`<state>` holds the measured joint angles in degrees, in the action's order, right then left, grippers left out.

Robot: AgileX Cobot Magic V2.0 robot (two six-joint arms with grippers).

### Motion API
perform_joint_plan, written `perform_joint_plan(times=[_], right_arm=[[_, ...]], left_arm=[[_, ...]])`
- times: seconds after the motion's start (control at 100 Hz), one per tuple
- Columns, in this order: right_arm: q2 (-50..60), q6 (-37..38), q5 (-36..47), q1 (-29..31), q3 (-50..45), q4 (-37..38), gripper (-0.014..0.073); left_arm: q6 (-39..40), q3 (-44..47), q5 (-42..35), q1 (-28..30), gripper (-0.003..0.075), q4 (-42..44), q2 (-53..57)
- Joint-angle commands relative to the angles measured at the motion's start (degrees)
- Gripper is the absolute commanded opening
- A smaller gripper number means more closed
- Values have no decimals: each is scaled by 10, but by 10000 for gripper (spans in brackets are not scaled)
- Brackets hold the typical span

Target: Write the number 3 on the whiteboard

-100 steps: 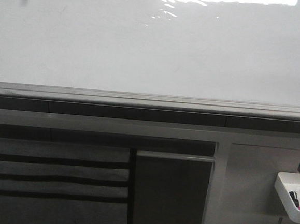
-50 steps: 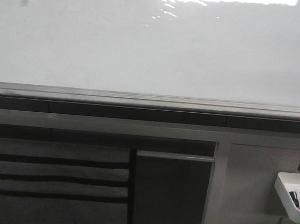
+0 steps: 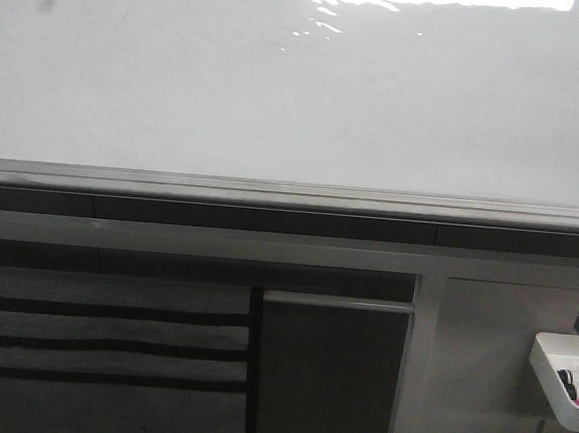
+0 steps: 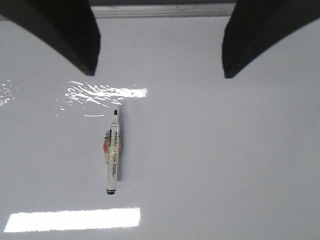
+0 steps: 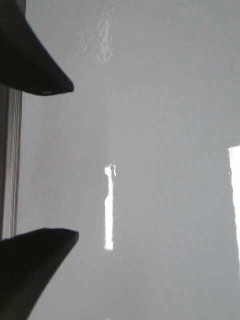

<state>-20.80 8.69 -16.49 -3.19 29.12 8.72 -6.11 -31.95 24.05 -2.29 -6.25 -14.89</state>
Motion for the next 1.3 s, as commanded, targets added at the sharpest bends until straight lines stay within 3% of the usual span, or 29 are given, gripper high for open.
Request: perform_joint_plan(times=[0.0,0.56,0.81,1.05,1.29], right_arm=[[-9,-6,50,4,21,11,551],[-9,-6,50,4,25,-2,551],[-57,-35,-31,-35,73,-2,551],[-119,-35,-5,-111,82,-3,551],[-150,-35,28,-124,82,-3,551]], left_arm=[[5,-18,-50,2,545,-6,-11],[-20,-23,-43,2,545,-26,-42],[-77,-80,-29,-3,545,-68,-187],[-106,-156,-65,-64,545,-68,-358],[-106,-253,-114,-96,545,-68,-523]])
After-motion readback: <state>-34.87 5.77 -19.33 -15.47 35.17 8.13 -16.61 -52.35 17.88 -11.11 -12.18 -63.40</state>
